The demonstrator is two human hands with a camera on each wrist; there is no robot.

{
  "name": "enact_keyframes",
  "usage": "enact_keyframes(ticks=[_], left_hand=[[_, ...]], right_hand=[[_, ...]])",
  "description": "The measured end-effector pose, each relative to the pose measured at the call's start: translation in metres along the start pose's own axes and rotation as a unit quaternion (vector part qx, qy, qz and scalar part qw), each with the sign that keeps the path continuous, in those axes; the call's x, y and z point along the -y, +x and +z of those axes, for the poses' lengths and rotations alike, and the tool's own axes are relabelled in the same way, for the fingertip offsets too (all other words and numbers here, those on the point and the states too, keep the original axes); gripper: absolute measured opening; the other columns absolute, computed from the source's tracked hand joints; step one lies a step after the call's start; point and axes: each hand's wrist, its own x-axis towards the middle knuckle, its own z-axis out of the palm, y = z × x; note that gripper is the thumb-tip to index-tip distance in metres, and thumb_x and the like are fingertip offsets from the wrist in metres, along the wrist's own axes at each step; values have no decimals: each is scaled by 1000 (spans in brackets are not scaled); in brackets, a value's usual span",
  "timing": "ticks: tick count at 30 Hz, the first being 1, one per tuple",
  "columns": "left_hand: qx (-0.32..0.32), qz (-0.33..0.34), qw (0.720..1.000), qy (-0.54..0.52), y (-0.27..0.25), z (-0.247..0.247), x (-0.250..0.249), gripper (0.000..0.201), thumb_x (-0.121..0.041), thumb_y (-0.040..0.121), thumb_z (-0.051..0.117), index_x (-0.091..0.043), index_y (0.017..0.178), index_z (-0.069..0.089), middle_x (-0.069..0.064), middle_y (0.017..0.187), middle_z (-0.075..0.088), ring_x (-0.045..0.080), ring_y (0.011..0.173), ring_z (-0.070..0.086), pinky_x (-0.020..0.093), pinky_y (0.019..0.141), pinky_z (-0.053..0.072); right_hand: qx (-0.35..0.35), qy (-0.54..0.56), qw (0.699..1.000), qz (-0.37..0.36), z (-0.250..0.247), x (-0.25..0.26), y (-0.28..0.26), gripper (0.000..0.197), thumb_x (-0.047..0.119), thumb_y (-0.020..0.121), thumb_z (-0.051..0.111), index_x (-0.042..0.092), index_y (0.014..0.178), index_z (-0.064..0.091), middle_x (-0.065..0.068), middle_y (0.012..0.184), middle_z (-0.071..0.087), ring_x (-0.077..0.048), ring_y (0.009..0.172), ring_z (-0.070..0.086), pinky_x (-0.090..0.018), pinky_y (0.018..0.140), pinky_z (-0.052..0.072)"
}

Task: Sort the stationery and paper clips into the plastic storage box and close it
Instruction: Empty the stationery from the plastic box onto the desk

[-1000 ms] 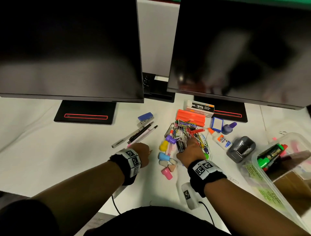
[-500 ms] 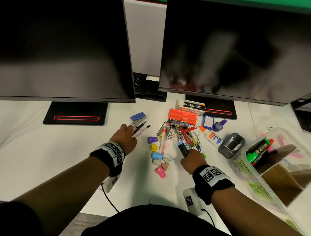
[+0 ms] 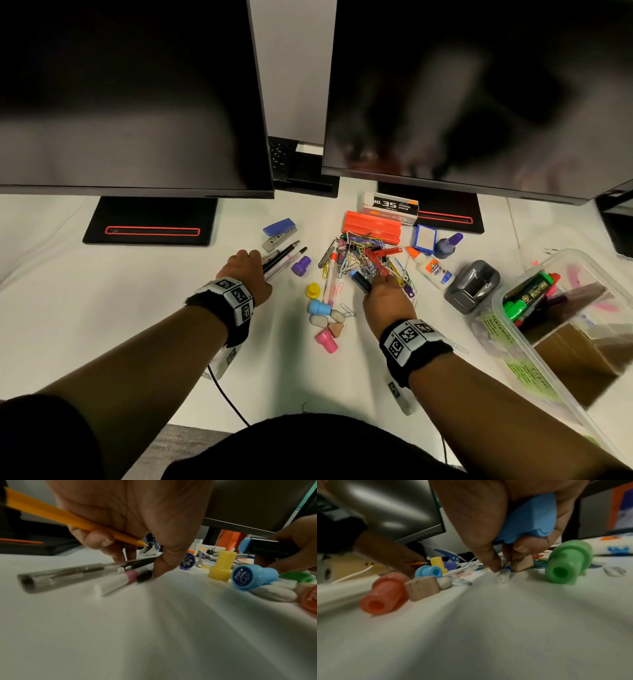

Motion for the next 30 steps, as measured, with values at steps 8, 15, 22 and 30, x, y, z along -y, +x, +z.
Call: enact_keyframes(ticks=[8,15,22,30], left_hand=[[15,21,999,35,-7,9,-9,54,-38,79,60,-13,122,40,9,123,48,24,113,50,35,89,46],[23,24,999,35,-10,13,-12,42,-28,84,56,-13,121,41,9,122,53,25,112,53,35,88,47],[10,25,999,35,-8,16,-15,35,-21,89,49,-13,122,42,9,125,53,26,116,51,36,94,46],[-12,50,996,76,-9,20,-19,31,-20,94,43,-13,124,41,8,125,53,24,116,51,33,96,45]], right_hand=[[13,-73,997,-33,8,17,-8,42,3,92,37,2,134,34,-19,133,39,-34,116,50,-41,89,48],[22,-7,999,30,5,2,-5,46,3,92,39,4,137,31,-19,128,50,-34,110,59,-41,88,52],[49,26,991,122,-11,-16,-9,42,14,88,49,5,128,42,-12,121,61,-30,111,61,-35,89,49],[133,228,945,192,-27,-31,-6,11,9,76,60,6,66,54,-8,64,55,-21,53,50,-20,46,36]])
